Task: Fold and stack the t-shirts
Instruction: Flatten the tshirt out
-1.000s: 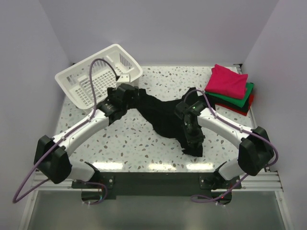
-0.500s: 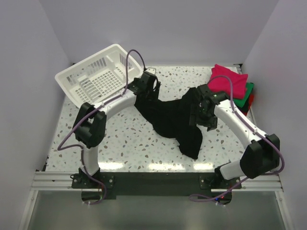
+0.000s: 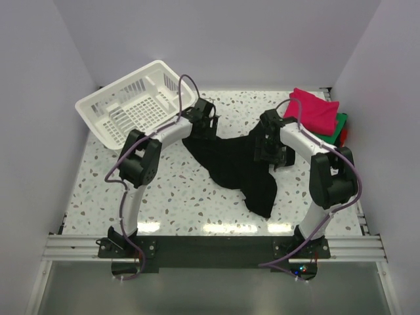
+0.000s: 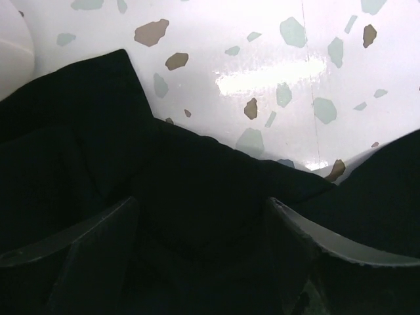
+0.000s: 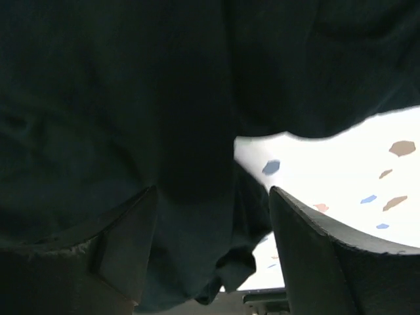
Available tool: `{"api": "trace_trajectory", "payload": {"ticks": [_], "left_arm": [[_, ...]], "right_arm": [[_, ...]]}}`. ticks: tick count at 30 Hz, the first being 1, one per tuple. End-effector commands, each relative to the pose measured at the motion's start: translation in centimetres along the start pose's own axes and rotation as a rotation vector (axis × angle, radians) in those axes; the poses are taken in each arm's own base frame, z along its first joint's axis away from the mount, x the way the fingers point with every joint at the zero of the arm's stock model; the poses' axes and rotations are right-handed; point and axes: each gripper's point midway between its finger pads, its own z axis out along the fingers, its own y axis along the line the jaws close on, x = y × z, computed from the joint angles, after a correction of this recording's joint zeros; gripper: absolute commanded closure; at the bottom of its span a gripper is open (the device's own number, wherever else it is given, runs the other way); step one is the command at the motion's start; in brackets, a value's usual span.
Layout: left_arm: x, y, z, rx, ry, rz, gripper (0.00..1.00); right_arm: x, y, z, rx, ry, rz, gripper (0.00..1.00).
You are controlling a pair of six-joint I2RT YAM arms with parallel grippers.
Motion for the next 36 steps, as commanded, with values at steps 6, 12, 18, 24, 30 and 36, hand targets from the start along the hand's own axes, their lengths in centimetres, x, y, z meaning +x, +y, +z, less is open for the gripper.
{"api": "trace_trajectory", "payload": {"ticks": [6, 12, 18, 24, 30, 36], "left_arm": [[0.1, -1.4, 1.2, 0.079, 0.031, -0.061, 0.51], [-1.9, -1.2, -1.3, 0.079, -0.036, -0.097, 0.98], [-10.6, 0.1, -9.7, 0.055, -0.311, -0.138, 1.0], [-16.7, 4.0, -22.5, -0.022, -0.625, -0.246, 1.0], [-10.2, 6.4, -27.8, 0.028, -0.67, -0.308, 1.0], [6.7, 7.7, -24.3, 0.016, -0.252, -0.471, 0.85]], "right_arm": [[-0.8, 1.0, 1.0, -0.196, 0.025, 0.007, 0.55], [-1.3, 1.2, 0.0, -0.258, 0.028, -0.006, 1.0], [-6.3, -0.3, -5.9, -0.248, -0.112, 0.01, 1.0], [-11.7, -2.1, -15.4, -0.24, -0.342, 0.017, 1.0], [-10.6, -4.5, -20.6, -0.198, -0.476, 0.042, 1.0], [-0.7, -8.6, -13.0, 0.009, -0.191, 0.111, 1.0]]}}
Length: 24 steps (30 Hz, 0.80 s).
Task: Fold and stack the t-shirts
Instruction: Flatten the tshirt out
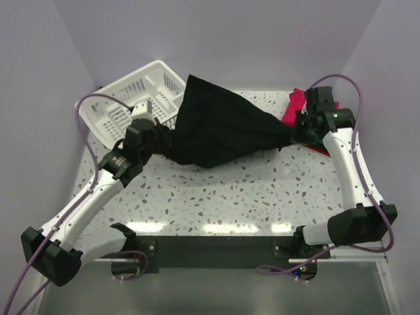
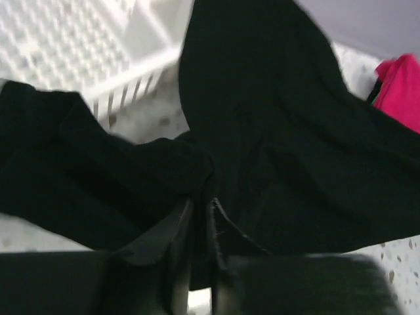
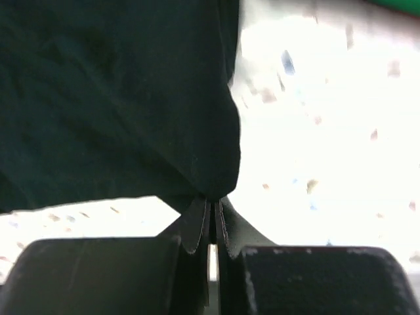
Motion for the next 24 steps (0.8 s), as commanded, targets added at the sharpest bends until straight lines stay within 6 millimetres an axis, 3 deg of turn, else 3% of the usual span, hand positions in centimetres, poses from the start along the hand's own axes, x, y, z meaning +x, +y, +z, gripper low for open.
{"api": "trace_trajectory", "payload": {"ticks": [1, 2, 3, 4, 5, 6, 9, 13, 17, 21, 24], "left_arm": [[12.0, 5.5, -2.3, -0.169, 0.357, -0.11, 0.77], [13.1, 5.9, -3.1, -0.176, 0.388, -0.123, 0.69], [13.5, 6.3, -4.2, -0.173, 0.403, -0.139, 0.52], [13.9, 6.3, -5.0, -0.159, 0.411, -0.16, 0.46], [14.0, 6.5, -5.4, -0.167, 0.419, -0.162, 0.41], [13.7, 6.5, -5.6, -0.17, 0.413, -0.163, 0.33], [13.0, 7.4, -5.6, -0.22, 0.395, -0.125, 0.27], [12.1, 8.5, -4.4, -0.325, 0.389, -0.049, 0.27], [13.9, 12.1, -3.7, -0.509, 0.456, 0.018, 0.25], [15.8, 13.5, -3.6, -0.562, 0.486, -0.037, 0.25], [15.3, 11.8, -2.5, -0.465, 0.456, -0.081, 0.28]], "right_arm": [[8.6, -4.9, 1.5, 0.213, 0.243, 0.021, 1.0], [11.6, -5.8, 2.5, 0.247, 0.32, 0.032, 1.0], [12.8, -6.0, 2.8, 0.251, 0.343, 0.039, 0.96], [14.6, -6.0, 3.5, 0.234, 0.385, 0.052, 0.88], [15.1, -5.8, 3.8, 0.225, 0.4, 0.061, 0.76], [15.4, -5.7, 4.1, 0.217, 0.412, 0.066, 0.55], [14.9, -4.8, 5.1, 0.184, 0.423, 0.077, 0.35], [10.9, -1.8, 6.6, 0.046, 0.341, 0.079, 0.34], [8.4, 1.6, 7.8, -0.103, 0.328, 0.087, 0.37], [8.4, 2.6, 9.6, -0.122, 0.345, 0.072, 0.38], [9.3, 1.8, 11.3, -0.078, 0.373, 0.064, 0.37]]}}
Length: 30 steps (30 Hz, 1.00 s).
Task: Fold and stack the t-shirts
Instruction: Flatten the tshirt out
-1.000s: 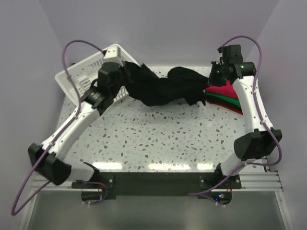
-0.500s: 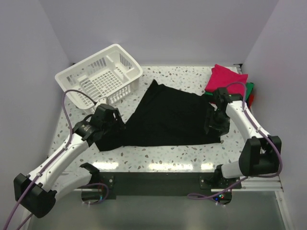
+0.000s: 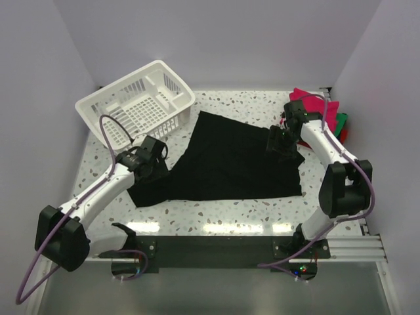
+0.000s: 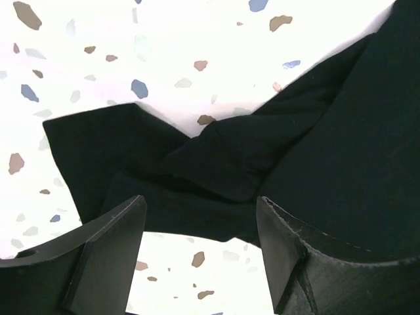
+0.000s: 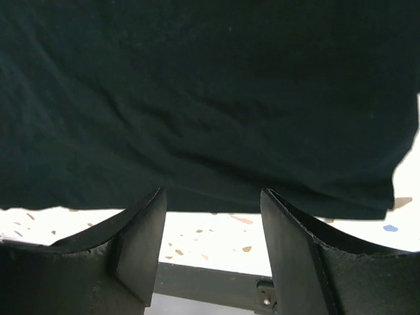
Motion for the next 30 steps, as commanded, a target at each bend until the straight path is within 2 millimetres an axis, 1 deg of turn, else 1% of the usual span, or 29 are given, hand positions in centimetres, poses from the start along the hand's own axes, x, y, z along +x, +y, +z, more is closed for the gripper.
{"api": "trace_trajectory", "payload": {"ticks": [1, 2, 3, 4, 5, 7, 8, 10, 11, 12, 14, 15, 16, 17, 18, 19, 20, 21, 22, 23, 24, 25, 26, 27, 28, 29, 30], "left_arm": [[-1.3, -1.9, -0.8, 0.107, -0.044, -0.05, 0.29], [-2.1, -3.1, -1.0, 0.16, -0.068, -0.056, 0.32], [-2.3, -3.8, -1.1, 0.192, -0.075, -0.043, 0.32], [-2.1, -4.8, -1.3, 0.238, -0.06, -0.033, 0.33], [-2.3, -5.8, -1.0, 0.272, -0.063, -0.028, 0.35], [-1.7, -7.3, -0.9, 0.315, -0.033, 0.008, 0.36], [-1.1, -7.8, -0.2, 0.307, -0.007, 0.03, 0.36], [-1.1, -8.6, 0.1, 0.301, 0.005, 0.056, 0.36], [-0.9, -8.8, 0.9, 0.284, 0.017, 0.063, 0.36], [-1.3, -9.0, 1.1, 0.283, 0.006, 0.072, 0.36], [-1.5, -8.9, 1.7, 0.248, 0.007, 0.086, 0.36], [-2.3, -8.9, 1.6, 0.233, -0.017, 0.097, 0.36], [-2.2, -8.5, 1.9, 0.206, -0.011, 0.113, 0.36], [-2.3, -8.2, 1.9, 0.189, -0.016, 0.124, 0.36], [-2.8, -7.7, 1.9, 0.163, -0.033, 0.131, 0.36], [-2.9, -7.1, 1.9, 0.145, -0.037, 0.13, 0.36], [-2.9, -6.3, 1.8, 0.128, -0.036, 0.125, 0.37], [-2.4, -5.4, 2.1, 0.108, -0.023, 0.115, 0.37], [-3.0, -4.4, 1.9, 0.108, -0.037, 0.073, 0.37], [-3.1, -3.8, 1.9, 0.113, -0.044, 0.047, 0.37], [-2.0, -2.7, 2.4, 0.101, -0.018, 0.027, 0.37], [-2.6, -1.8, 2.2, 0.104, -0.038, -0.02, 0.37], [-1.8, -0.8, 2.7, 0.088, -0.026, -0.036, 0.37], [-1.9, -0.1, 2.8, 0.082, -0.026, -0.074, 0.37], [-1.8, 0.3, 2.5, 0.085, -0.032, -0.092, 0.36], [-1.0, 1.1, 2.9, 0.073, -0.017, -0.114, 0.36], [-0.6, 1.3, 2.9, 0.078, -0.005, -0.13, 0.36]], "right_arm": [[-0.9, 0.2, 1.5, -0.005, -0.018, -0.02, 0.37], [-0.7, -0.2, 2.1, 0.006, -0.009, -0.023, 0.37], [-0.5, -0.4, 2.6, 0.012, -0.001, -0.028, 0.37], [-0.5, -0.4, 3.5, 0.012, 0.012, -0.029, 0.37], [0.0, -0.7, 4.1, 0.012, 0.029, -0.033, 0.37], [0.4, -0.8, 5.1, 0.009, 0.052, -0.034, 0.37], [0.8, -0.7, 5.7, 0.005, 0.074, -0.032, 0.37], [1.1, -0.7, 6.0, 0.005, 0.088, -0.03, 0.38], [1.0, -0.4, 5.9, -0.003, 0.083, -0.031, 0.38], [0.8, 0.0, 5.7, -0.012, 0.074, -0.031, 0.38], [0.0, 1.2, 5.0, -0.045, 0.047, -0.033, 0.38], [-0.4, 2.1, 4.7, -0.066, 0.036, -0.044, 0.38], [-1.3, 3.5, 4.0, -0.088, 0.007, -0.065, 0.38], [-1.6, 4.4, 3.7, -0.099, -0.006, -0.081, 0.38], [-1.8, 5.1, 4.0, -0.104, -0.004, -0.094, 0.38], [-2.4, 7.2, 3.6, -0.129, -0.026, -0.132, 0.38], [-2.5, 8.4, 3.6, -0.138, -0.028, -0.152, 0.38], [-2.4, 9.2, 4.8, -0.134, -0.003, -0.169, 0.38], [-2.9, 11.5, 4.3, -0.161, -0.023, -0.208, 0.38], [-3.1, 12.5, 4.7, -0.171, -0.021, -0.225, 0.38], [-3.3, 13.6, 5.0, -0.182, -0.02, -0.239, 0.39], [-3.8, 15.6, 5.8, -0.205, -0.032, -0.269, 0.39], [-3.9, 16.5, 6.2, -0.218, -0.037, -0.284, 0.39], [-4.2, 17.5, 6.5, -0.24, -0.044, -0.296, 0.39], [-4.5, 19.3, 7.5, -0.281, -0.045, -0.319, 0.39], [-4.7, 20.1, 7.9, -0.3, -0.054, -0.329, 0.39], [-4.9, 20.8, 8.6, -0.312, -0.057, -0.334, 0.39]]}}
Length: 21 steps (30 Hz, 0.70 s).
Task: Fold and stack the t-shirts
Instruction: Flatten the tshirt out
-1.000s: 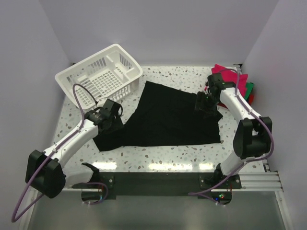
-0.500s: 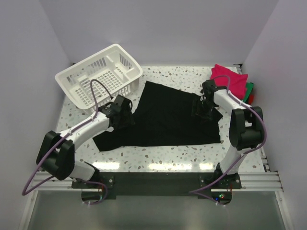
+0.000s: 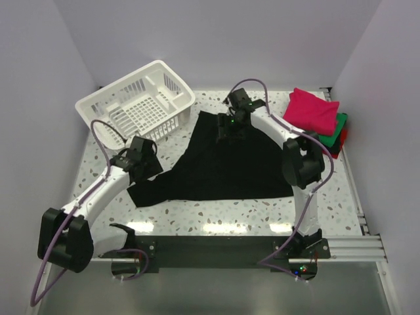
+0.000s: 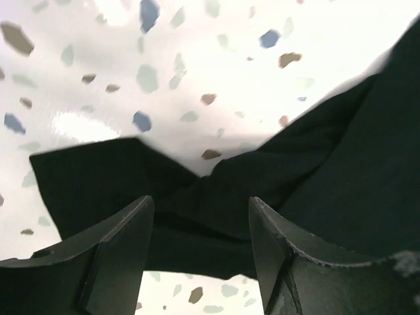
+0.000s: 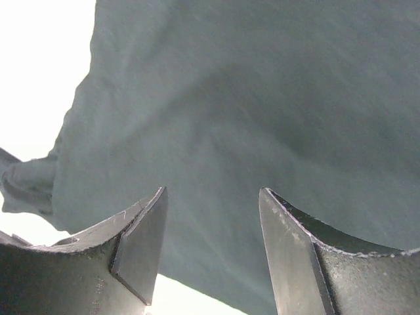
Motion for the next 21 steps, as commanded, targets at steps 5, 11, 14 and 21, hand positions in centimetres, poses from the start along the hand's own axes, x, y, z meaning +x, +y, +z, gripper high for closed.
{"api": "trace_trajectory", "payload": {"ticks": [5, 11, 14, 21], "left_arm": [[1.4, 2.8, -0.3, 0.002, -0.004, -0.18, 0.34], [1.4, 4.9, -0.9, -0.063, -0.026, -0.23, 0.3], [1.8, 5.9, -1.0, -0.102, -0.032, -0.263, 0.24], [2.4, 8.0, -1.1, -0.183, -0.068, -0.318, 0.22]], "right_arm": [[-2.0, 2.9, 5.7, -0.101, -0.024, -0.035, 0.39], [1.6, -0.7, 7.2, 0.027, 0.064, -0.026, 0.4], [3.6, -3.3, 6.7, 0.137, 0.107, -0.023, 0.41], [6.9, -10.5, 3.2, 0.295, 0.161, 0.11, 0.43]]}}
